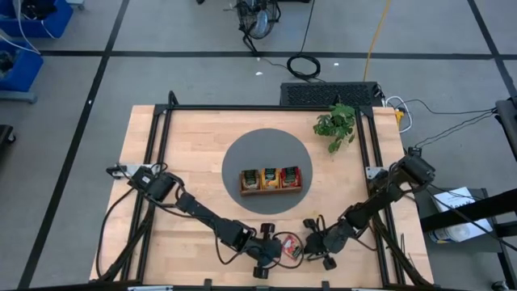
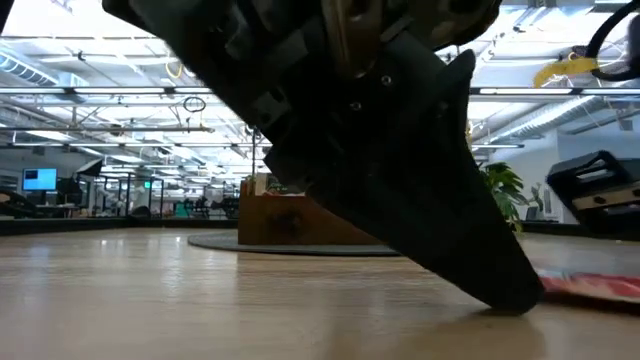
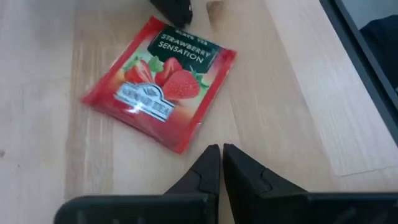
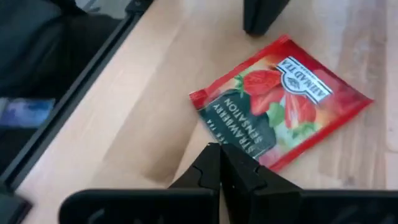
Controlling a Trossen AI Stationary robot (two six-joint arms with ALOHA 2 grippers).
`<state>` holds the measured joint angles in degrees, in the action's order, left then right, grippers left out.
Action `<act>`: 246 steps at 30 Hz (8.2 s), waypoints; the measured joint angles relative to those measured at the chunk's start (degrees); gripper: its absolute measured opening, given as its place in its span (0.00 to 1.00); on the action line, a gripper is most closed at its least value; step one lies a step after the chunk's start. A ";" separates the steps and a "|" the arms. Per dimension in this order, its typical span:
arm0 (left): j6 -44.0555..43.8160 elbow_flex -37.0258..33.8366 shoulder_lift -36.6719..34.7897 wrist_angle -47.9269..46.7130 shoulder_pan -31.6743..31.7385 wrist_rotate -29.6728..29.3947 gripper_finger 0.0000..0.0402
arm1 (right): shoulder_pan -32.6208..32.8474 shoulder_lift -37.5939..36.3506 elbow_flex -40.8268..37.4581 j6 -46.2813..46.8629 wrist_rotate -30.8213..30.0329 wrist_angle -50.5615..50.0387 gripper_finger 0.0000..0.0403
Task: Pick & Place Tea
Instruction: Put the strawberry tea sachet into the right compartment of the wooden organizer
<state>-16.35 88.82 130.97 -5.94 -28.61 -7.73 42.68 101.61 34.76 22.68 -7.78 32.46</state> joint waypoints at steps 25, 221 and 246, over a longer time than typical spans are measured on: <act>-0.32 0.66 0.05 2.24 2.50 -5.38 0.06 | 4.24 -3.56 -0.10 9.71 -19.47 -11.77 0.00; 8.87 -0.46 -5.90 -7.97 -6.15 -23.90 0.06 | -5.86 -15.03 -1.13 14.01 -20.88 -20.90 0.00; 11.69 -0.29 -15.66 -5.53 -0.77 -27.25 0.54 | 1.34 -19.01 0.64 -19.03 -36.41 -17.81 0.00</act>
<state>-4.66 88.52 115.31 -11.48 -29.38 -34.98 44.02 82.60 35.40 3.66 -44.19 14.65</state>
